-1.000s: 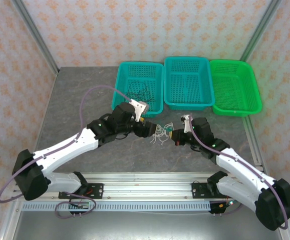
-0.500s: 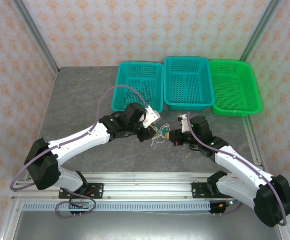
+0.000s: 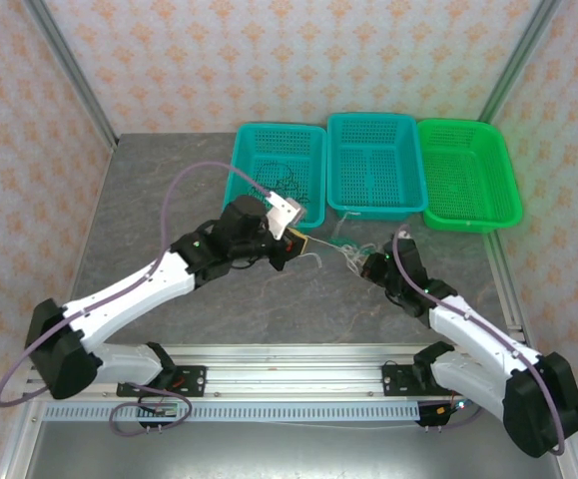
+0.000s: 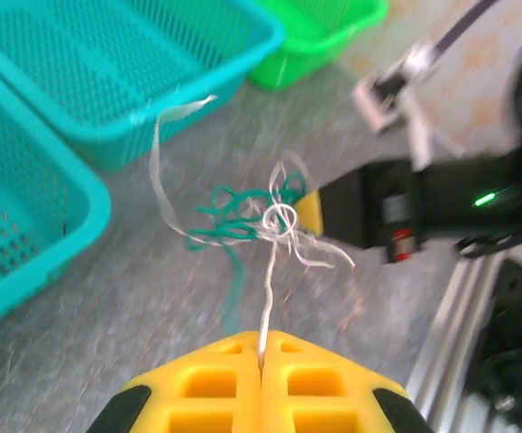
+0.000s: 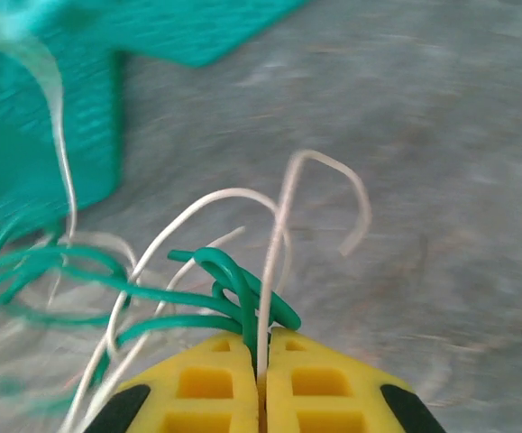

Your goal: Untangle the cables

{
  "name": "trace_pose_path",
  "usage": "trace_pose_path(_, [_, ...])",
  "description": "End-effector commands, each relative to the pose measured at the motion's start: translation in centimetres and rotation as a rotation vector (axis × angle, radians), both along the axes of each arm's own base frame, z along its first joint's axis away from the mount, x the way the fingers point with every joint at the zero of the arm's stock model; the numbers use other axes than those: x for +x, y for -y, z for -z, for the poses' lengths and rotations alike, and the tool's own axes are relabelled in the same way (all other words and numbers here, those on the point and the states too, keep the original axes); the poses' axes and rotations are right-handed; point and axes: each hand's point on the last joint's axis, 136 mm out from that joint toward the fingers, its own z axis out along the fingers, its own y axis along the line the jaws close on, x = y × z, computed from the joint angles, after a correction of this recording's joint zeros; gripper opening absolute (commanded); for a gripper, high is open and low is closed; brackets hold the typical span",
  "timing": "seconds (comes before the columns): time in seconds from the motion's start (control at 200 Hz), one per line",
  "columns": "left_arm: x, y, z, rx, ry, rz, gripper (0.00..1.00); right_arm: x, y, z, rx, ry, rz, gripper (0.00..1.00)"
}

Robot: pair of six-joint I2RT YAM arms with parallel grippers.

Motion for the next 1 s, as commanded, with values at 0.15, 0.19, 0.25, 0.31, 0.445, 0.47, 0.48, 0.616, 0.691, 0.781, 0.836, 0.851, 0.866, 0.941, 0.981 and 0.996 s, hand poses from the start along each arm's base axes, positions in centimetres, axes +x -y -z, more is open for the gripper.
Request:
trace_pose_path(0.15, [1.6,-4.0,-6.6,-0.169,0.066,-0.255,0.0,-4.8,9.6,5.6,-0.043,-0.193,0.523,0.1])
trace_pose_path(0.19, [1.4,-4.0,-6.8,-0.185,0.063,-0.251,0.0,-4.7,9.5,5.4,-0.03,-0.182,0.522,0.11])
trace_pose_path(0.25, [0.9,-3.2,-6.9,-0.222,0.052,-0.205,0.0,-3.8,8.3,4.7,0.007,-0.138,0.447,0.16])
trace_pose_path(0.31, [0.4,-2.1,-6.7,-0.254,0.025,-0.156,0.0,-2.5,6.7,3.3,0.053,-0.068,0.352,0.22])
trace_pose_path(0.445, [0.2,-0.8,-5.4,-0.271,-0.018,-0.13,0.0,-1.4,6.0,-0.5,0.023,0.034,0.254,0.5])
trace_pose_path(0.47, [0.2,-0.6,-5.1,-0.269,-0.021,-0.128,0.0,-1.3,6.0,-1.4,-0.006,0.054,0.228,0.57])
trace_pose_path(0.48, [0.2,-0.6,-5.0,-0.269,-0.023,-0.127,0.0,-1.3,6.0,-1.6,-0.012,0.058,0.222,0.58])
trace_pose_path(0.616, [0.1,0.1,-4.3,-0.241,-0.032,-0.111,0.0,-1.1,4.9,-6.3,-0.183,0.182,0.07,0.71])
trace_pose_path(0.691, [0.2,0.3,-4.0,-0.227,-0.034,-0.108,0.0,-0.9,2.3,-8.7,-0.247,0.294,-0.076,0.73])
trace_pose_path(0.781, [0.4,0.5,-4.0,-0.225,-0.032,-0.108,0.0,-0.8,-1.6,-9.6,-0.283,0.393,-0.265,0.74])
trace_pose_path(0.836, [0.6,0.5,-4.0,-0.225,-0.033,-0.12,0.0,-0.6,-3.0,-9.0,-0.301,0.401,-0.314,0.74])
trace_pose_path(0.851, [0.6,0.4,-4.0,-0.227,-0.032,-0.124,0.0,-0.5,-3.3,-8.6,-0.311,0.393,-0.314,0.74])
trace_pose_path(0.866, [0.7,0.4,-4.0,-0.226,-0.034,-0.13,0.0,-0.4,-3.4,-8.5,-0.317,0.388,-0.313,0.74])
trace_pose_path(0.941, [0.9,-0.1,-4.3,-0.224,-0.033,-0.159,0.0,0.4,-3.5,-6.5,-0.409,0.326,-0.294,0.76])
trace_pose_path(0.981, [0.9,-0.4,-4.5,-0.232,-0.029,-0.175,0.0,1.0,-2.7,-5.5,-0.476,0.292,-0.24,0.78])
trace_pose_path(0.996, [0.9,-0.5,-4.6,-0.235,-0.027,-0.178,0.0,1.2,-2.2,-5.3,-0.499,0.283,-0.213,0.8])
